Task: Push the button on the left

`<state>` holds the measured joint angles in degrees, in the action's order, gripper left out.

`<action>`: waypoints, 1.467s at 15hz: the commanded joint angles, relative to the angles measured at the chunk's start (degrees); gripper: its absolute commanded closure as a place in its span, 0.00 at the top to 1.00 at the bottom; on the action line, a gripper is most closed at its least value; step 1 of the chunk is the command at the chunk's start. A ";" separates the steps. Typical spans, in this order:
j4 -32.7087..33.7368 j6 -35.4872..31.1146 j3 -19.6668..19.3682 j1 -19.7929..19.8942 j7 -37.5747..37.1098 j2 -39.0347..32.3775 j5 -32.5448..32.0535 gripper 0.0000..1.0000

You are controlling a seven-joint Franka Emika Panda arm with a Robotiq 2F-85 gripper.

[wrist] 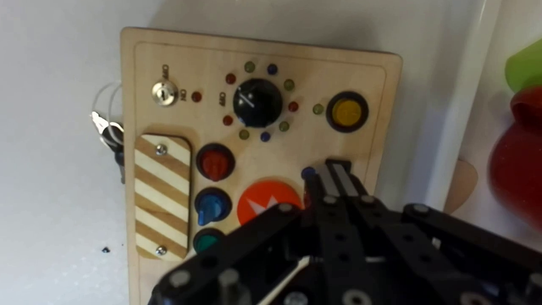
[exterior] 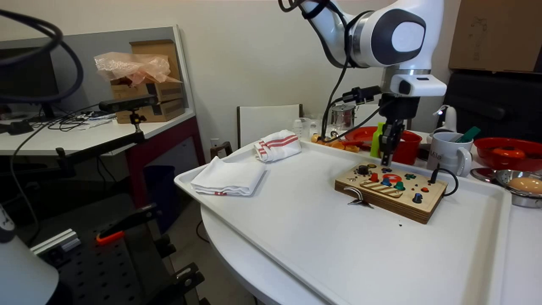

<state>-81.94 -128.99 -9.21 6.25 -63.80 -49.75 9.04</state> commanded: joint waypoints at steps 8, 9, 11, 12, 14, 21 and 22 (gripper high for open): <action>6.39 0.72 -0.31 0.43 0.37 -4.30 0.25 0.00; 6.72 0.78 -0.32 0.53 0.35 -4.54 0.28 0.00; 7.34 0.90 -0.40 0.64 0.23 -4.90 0.25 0.00; 7.60 0.93 -0.46 0.65 0.13 -5.04 0.22 0.00; 7.85 0.97 -0.56 0.62 -0.02 -5.22 0.15 0.00; 8.56 1.23 -0.73 0.59 -0.20 -4.48 0.16 0.00; 8.63 1.24 -0.78 0.61 -0.19 -4.29 0.14 0.00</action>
<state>-75.21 -129.02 -9.59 6.88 -63.80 -53.79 9.04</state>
